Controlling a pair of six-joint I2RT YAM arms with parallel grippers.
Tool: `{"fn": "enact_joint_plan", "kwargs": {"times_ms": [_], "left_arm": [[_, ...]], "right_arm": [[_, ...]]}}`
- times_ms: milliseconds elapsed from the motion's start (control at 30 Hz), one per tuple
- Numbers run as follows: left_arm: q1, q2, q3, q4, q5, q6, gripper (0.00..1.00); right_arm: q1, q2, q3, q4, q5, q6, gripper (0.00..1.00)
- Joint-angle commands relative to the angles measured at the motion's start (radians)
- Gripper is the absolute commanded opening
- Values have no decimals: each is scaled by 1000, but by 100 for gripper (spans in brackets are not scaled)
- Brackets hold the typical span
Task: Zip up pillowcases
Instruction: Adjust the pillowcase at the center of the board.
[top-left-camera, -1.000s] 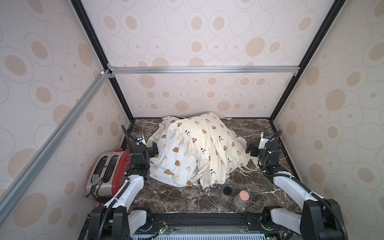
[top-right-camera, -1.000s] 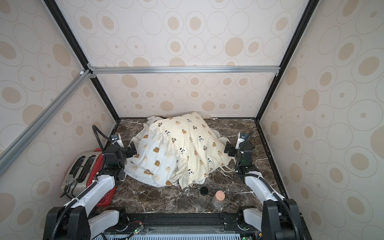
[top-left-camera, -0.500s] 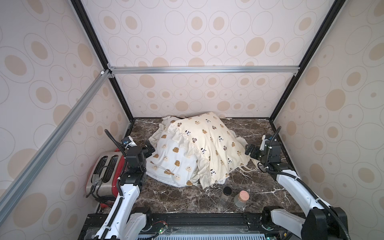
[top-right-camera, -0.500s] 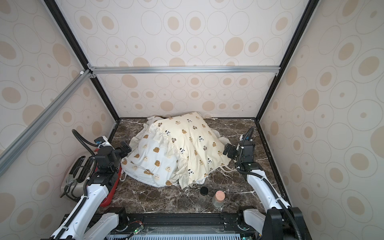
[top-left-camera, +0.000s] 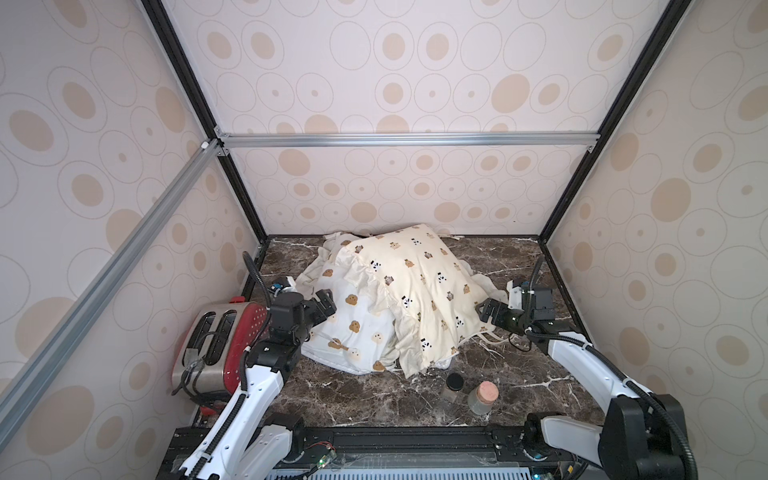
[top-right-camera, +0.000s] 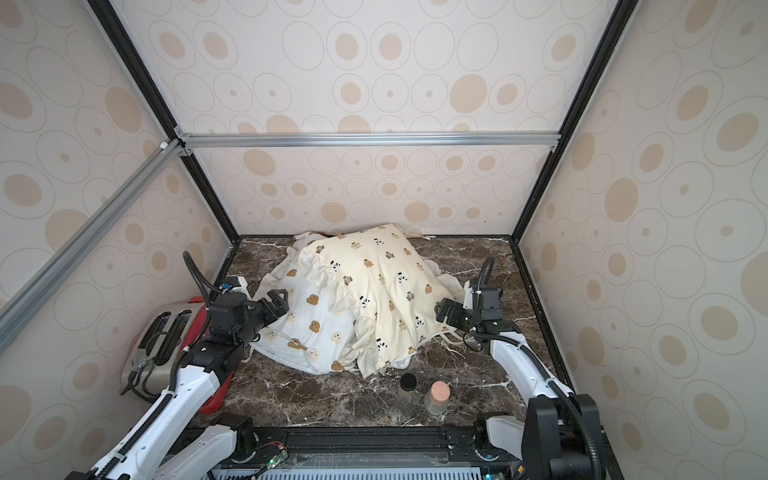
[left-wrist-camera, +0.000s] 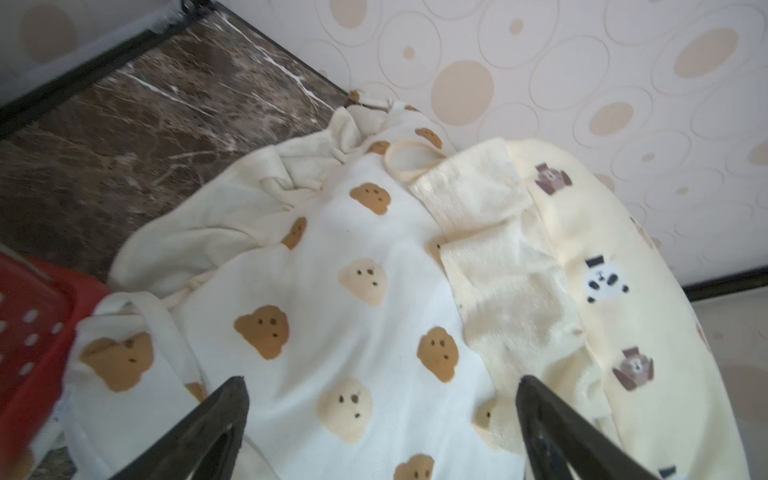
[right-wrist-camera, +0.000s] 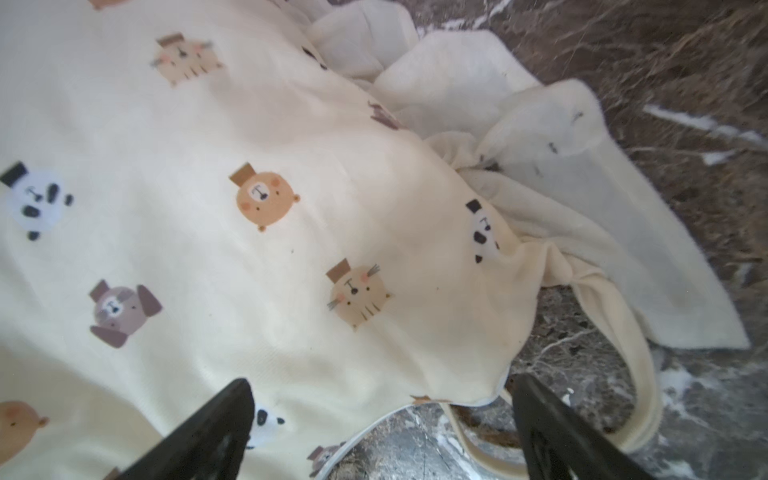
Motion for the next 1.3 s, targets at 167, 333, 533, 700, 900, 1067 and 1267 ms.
{"fn": "enact_joint_plan", "kwargs": {"times_ms": [167, 333, 533, 700, 900, 1067, 1267], "left_arm": [[-214, 102, 39, 75, -40, -69, 99], [-327, 245, 102, 133, -62, -60, 99], [-409, 381, 164, 232, -89, -37, 99], [-430, 464, 214, 289, -87, -35, 99], [-436, 539, 261, 312, -98, -30, 99], [-438, 579, 299, 312, -105, -11, 99], [-439, 655, 372, 310, -101, 26, 99]], "right_arm": [[-5, 130, 90, -40, 46, -16, 100], [-8, 229, 164, -58, 38, -3, 100], [-11, 328, 232, -47, 37, -6, 100], [-13, 408, 279, -51, 24, -10, 98], [-16, 479, 287, -18, -23, 1, 80], [-18, 480, 268, 6, -33, 7, 55], [-42, 449, 224, 47, -61, 28, 21]]}}
